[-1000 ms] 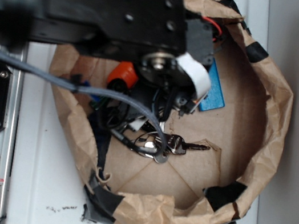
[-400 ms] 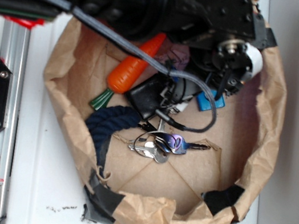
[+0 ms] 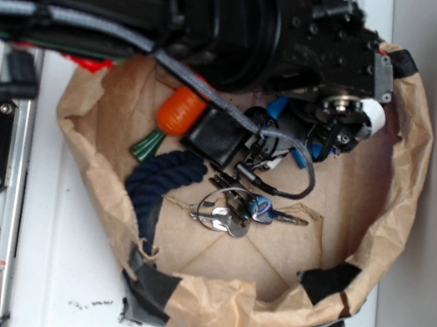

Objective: Grab the blue block.

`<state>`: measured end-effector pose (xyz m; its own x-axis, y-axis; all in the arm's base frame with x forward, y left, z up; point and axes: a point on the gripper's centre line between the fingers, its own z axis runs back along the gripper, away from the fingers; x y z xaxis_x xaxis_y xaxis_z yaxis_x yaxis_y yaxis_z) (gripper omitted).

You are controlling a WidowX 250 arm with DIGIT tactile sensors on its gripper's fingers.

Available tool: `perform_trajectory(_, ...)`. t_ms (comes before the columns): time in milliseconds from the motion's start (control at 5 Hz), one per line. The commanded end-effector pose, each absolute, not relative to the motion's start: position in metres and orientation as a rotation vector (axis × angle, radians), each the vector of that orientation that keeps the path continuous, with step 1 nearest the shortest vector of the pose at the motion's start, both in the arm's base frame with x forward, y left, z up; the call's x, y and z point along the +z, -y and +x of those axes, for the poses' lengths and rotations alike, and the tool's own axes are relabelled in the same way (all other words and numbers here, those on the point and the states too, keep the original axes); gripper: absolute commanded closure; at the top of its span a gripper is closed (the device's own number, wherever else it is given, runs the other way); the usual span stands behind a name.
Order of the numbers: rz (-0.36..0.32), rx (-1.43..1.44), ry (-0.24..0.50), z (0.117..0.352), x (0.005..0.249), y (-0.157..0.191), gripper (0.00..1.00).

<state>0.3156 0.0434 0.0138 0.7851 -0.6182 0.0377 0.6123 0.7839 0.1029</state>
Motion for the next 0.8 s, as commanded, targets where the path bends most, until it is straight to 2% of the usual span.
perform_trajectory(0, 0.101, -0.703, 0.081, 0.299, 0.007, -0.009, 1.00)
perform_trajectory(200, 0.046, -0.553, 0.150, 0.290, 0.040, -0.010, 1.00)
perform_trajectory(400, -0.004, -0.336, 0.080, 0.289, 0.074, -0.006, 1.00)
perform_trajectory(600, -0.027, -0.240, 0.115, 0.292, 0.095, -0.001, 1.00)
